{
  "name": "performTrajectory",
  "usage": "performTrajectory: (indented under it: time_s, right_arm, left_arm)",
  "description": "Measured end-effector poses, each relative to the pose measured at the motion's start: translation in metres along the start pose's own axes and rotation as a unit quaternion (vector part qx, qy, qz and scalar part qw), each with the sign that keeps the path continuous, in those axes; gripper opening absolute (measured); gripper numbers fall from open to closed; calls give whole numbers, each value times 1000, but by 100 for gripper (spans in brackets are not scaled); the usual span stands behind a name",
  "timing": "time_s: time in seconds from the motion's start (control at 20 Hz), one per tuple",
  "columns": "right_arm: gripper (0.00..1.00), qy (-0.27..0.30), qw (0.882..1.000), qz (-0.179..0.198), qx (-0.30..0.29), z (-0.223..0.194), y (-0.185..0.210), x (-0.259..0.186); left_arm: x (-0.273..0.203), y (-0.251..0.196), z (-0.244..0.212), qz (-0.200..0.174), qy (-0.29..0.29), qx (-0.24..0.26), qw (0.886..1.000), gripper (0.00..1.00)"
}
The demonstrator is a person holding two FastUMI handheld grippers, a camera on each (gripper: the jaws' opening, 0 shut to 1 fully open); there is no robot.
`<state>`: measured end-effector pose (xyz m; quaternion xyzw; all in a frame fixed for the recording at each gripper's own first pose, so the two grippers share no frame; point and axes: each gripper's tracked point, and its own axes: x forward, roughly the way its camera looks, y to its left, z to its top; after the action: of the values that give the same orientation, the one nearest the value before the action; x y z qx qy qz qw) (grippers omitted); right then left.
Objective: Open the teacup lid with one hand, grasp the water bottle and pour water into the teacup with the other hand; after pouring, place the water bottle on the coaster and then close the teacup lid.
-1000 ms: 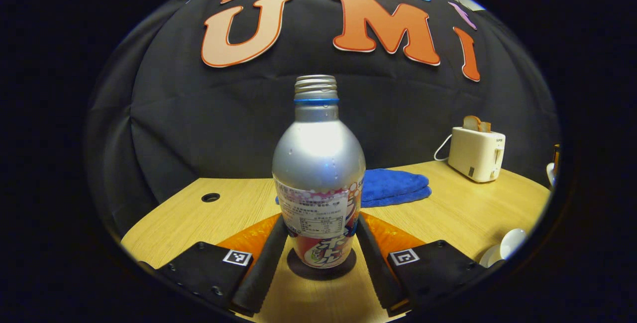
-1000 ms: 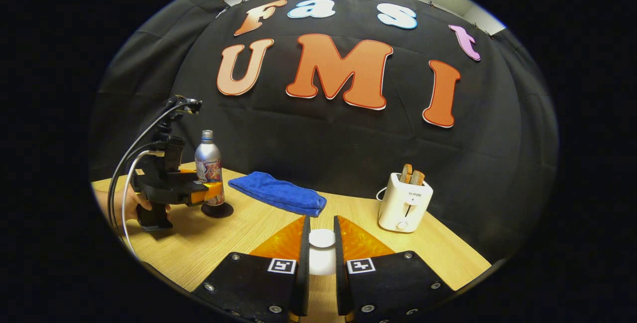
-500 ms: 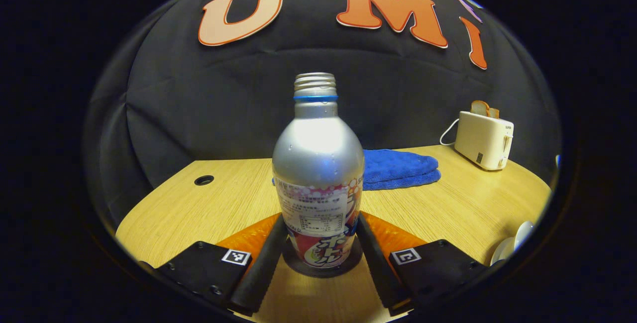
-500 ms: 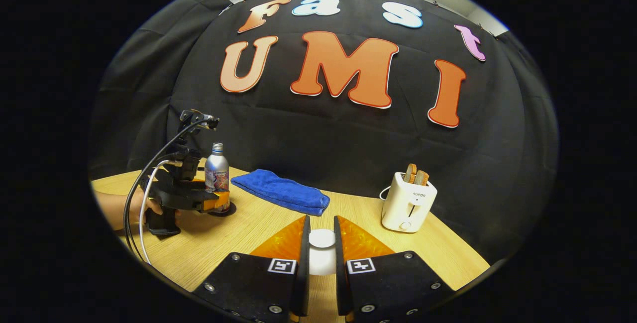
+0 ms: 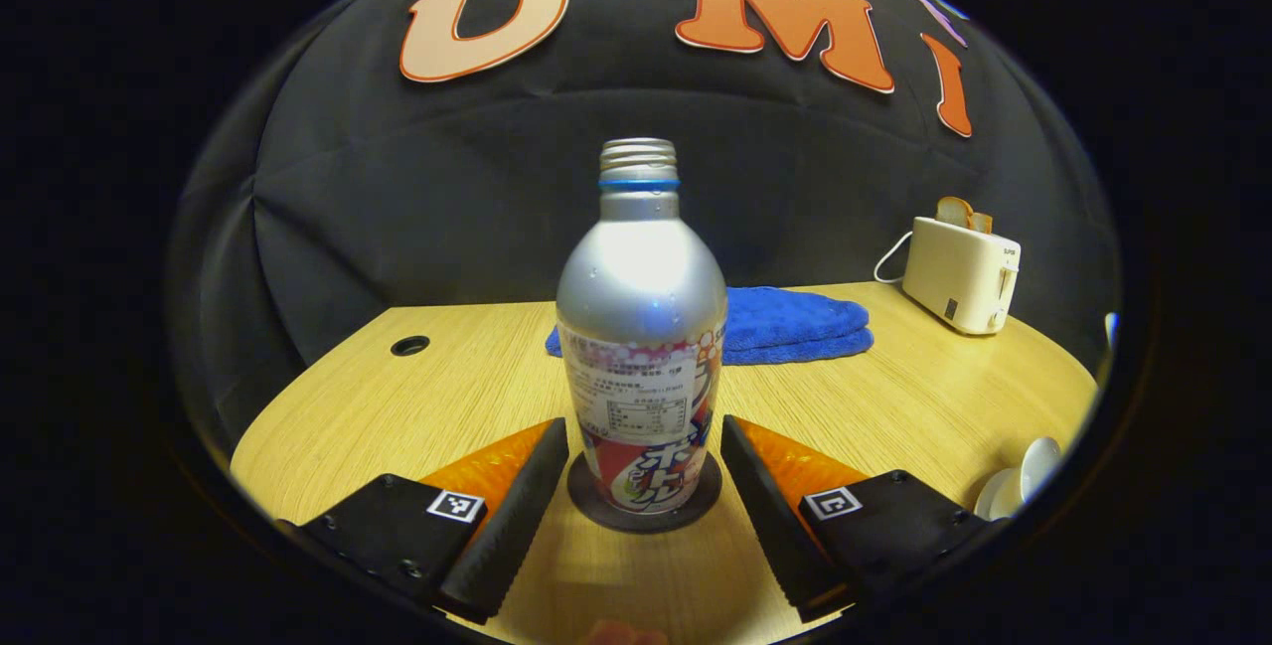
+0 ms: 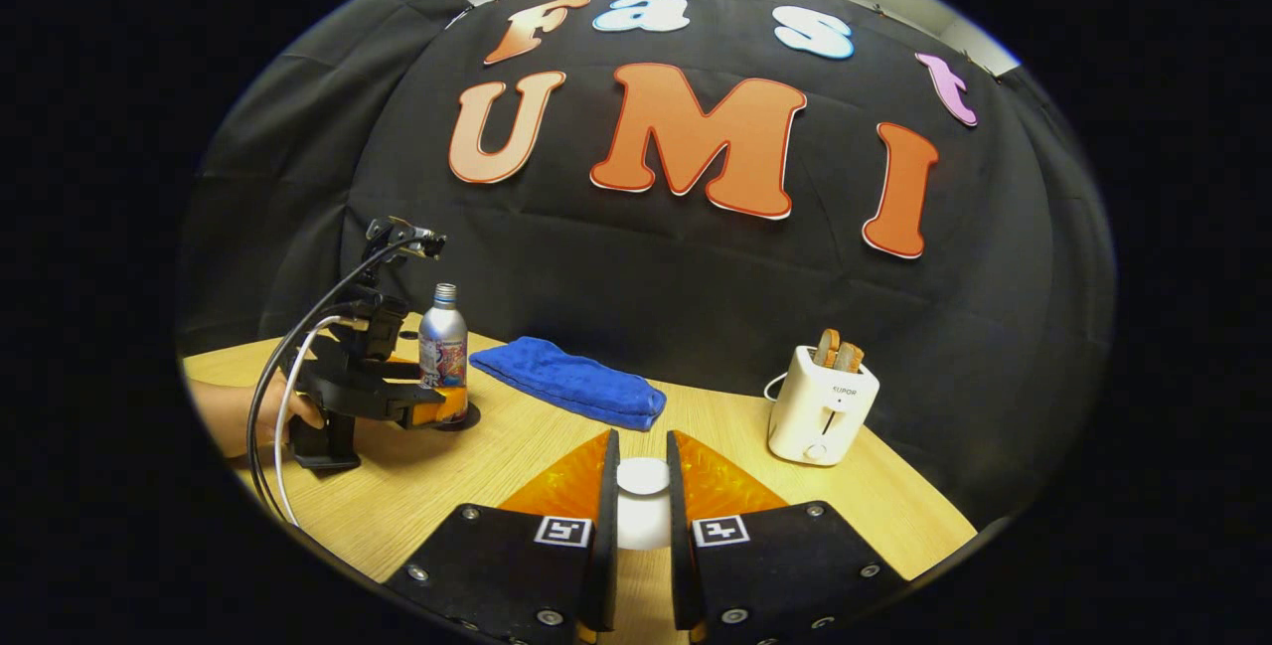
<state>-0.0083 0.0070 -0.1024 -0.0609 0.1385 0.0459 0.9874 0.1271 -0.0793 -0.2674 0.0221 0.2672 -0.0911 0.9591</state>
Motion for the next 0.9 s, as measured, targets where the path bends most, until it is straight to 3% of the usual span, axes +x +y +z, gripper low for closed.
performTrajectory:
  time_s: [0.05,0.3,0.7,0.75,0.8,0.85,0.9]
  right_arm:
    - [23,2,1000,3,1,-1,2,0]
    - [23,12,999,28,10,-17,22,2]
    - [23,26,997,61,33,-45,48,15]
    - [23,30,997,64,39,-50,50,18]
    - [23,37,996,67,44,-56,54,21]
    - [23,41,996,68,47,-61,55,22]
    - [23,45,996,68,48,-63,55,23]
  left_arm:
    - [-5,-1,-2,-1,3,4,1000,100]
    - [-39,-2,2,-6,-18,30,999,100]
    - [-91,-6,20,-11,-62,25,998,100]
    - [-97,-6,22,-9,-69,29,997,95]
    - [-102,-6,24,-7,-76,33,997,100]
    - [-106,-8,25,-8,-80,36,996,95]
    - [-111,-9,25,-8,-84,40,996,100]
